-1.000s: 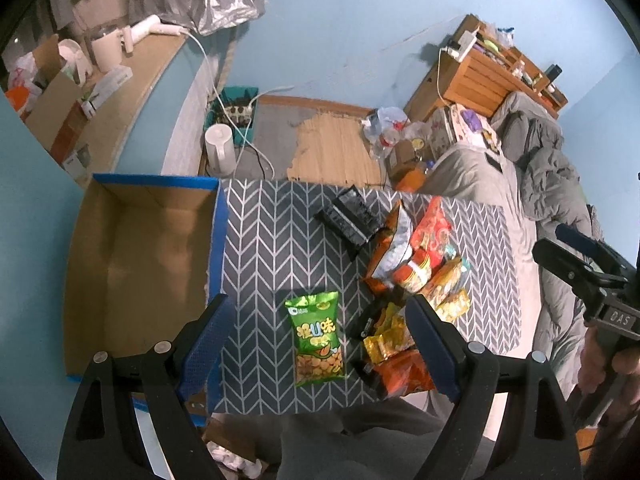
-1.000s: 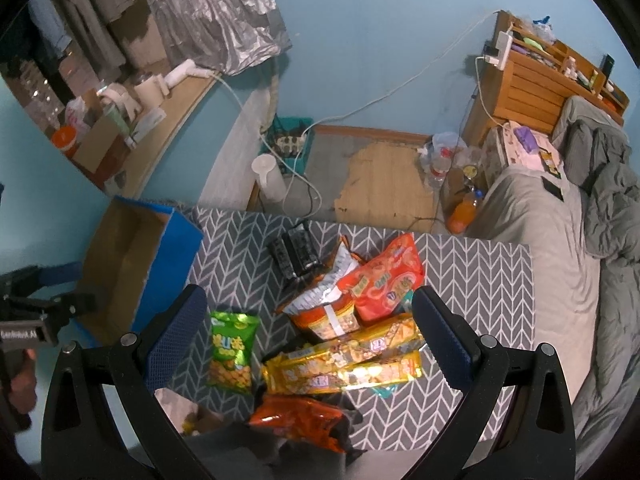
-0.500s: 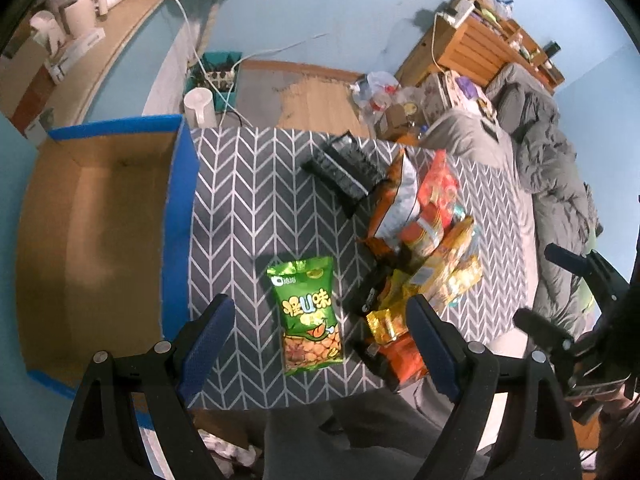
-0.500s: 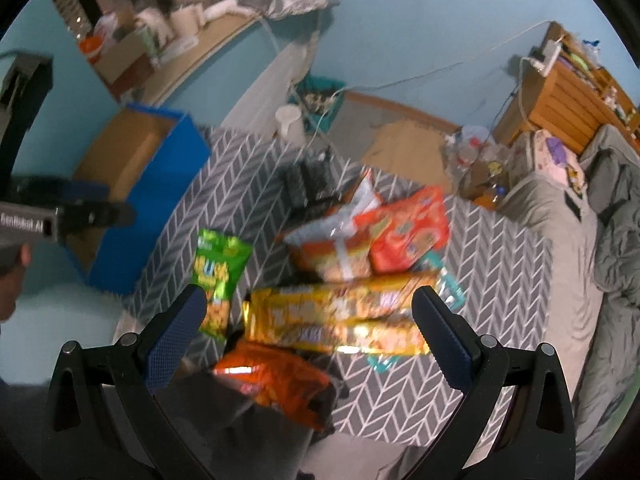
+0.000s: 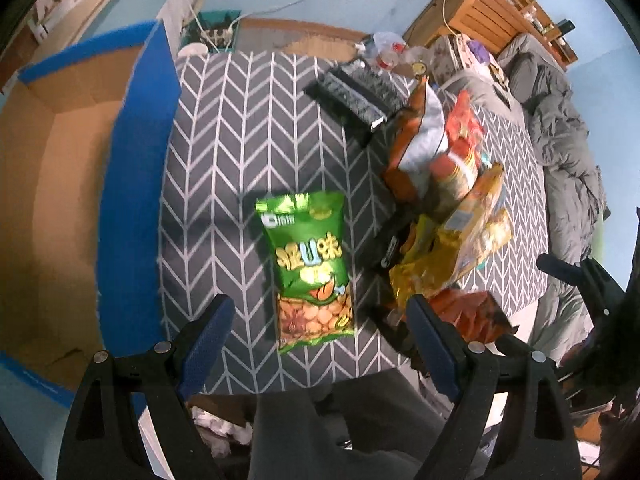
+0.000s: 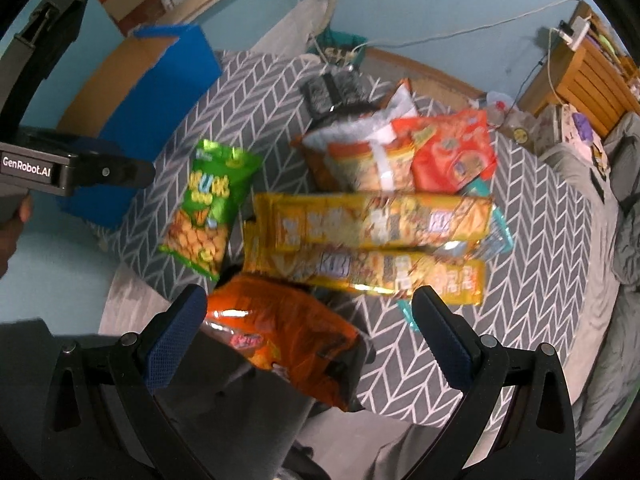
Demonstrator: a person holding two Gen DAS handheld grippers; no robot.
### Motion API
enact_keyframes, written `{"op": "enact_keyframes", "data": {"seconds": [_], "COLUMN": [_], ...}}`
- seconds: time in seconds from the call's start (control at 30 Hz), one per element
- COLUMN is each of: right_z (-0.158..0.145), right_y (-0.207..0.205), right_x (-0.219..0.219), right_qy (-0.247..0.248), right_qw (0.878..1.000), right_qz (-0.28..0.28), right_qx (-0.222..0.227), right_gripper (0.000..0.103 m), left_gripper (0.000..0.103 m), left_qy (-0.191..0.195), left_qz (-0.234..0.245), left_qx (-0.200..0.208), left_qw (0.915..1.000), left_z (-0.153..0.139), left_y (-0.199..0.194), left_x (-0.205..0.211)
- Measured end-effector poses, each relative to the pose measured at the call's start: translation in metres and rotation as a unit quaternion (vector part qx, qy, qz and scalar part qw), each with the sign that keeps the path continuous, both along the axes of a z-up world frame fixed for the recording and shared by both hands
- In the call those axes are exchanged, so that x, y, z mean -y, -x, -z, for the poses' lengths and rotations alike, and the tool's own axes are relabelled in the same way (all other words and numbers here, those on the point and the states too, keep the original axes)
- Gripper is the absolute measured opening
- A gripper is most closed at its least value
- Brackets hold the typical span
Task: Organize snacks
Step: 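Grasp the green peanut bag with the left tool while the right tool grasps the orange chip bag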
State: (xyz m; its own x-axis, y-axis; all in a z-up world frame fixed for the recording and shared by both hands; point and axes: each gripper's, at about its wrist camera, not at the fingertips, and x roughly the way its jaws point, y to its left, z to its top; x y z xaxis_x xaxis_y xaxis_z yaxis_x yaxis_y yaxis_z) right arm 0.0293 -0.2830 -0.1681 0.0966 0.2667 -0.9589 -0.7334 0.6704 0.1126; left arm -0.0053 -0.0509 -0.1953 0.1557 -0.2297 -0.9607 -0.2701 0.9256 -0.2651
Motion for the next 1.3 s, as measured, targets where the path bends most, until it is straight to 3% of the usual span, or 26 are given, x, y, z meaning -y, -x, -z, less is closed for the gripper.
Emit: {"op": "enact_keyframes", "data": {"seconds": [0.43, 0.97, 1.13, 1.3], "right_z": [0.042, 0.092, 0.115, 0.130], "right_y": [0.022, 0.035, 0.032, 0.031], "right_x": [-0.007, -0.039, -0.052, -0.059], "right_qy": [0.040, 0.066, 0.064, 0.052], "right_qw": [0.996, 0.988, 0.989, 0.992], "right_qz": [-0.073, -0.140, -0.125, -0.089], "right_qx": [-0.011, -0.023, -0.045, -0.079], "right_gripper": [0.101, 0.101, 0.091, 0.064], "left_gripper": [0.088, 0.088, 0.088, 0.088], "left_qy": [-0.002, 0.012, 0.005, -0.003], "left_qz": [0.017, -0.009, -0.009, -0.016], "left_qx": [-0.024, -0.053, -0.056, -0.060], "left_qw": [0.9996, 0.9985, 0.9984, 0.9981], "left_z": [0.030, 0.054, 0.057, 0.061], "left_y": [0.026, 0.026, 0.024, 0.019], "left_x": [0.010, 0.004, 0.003, 0.002]}}
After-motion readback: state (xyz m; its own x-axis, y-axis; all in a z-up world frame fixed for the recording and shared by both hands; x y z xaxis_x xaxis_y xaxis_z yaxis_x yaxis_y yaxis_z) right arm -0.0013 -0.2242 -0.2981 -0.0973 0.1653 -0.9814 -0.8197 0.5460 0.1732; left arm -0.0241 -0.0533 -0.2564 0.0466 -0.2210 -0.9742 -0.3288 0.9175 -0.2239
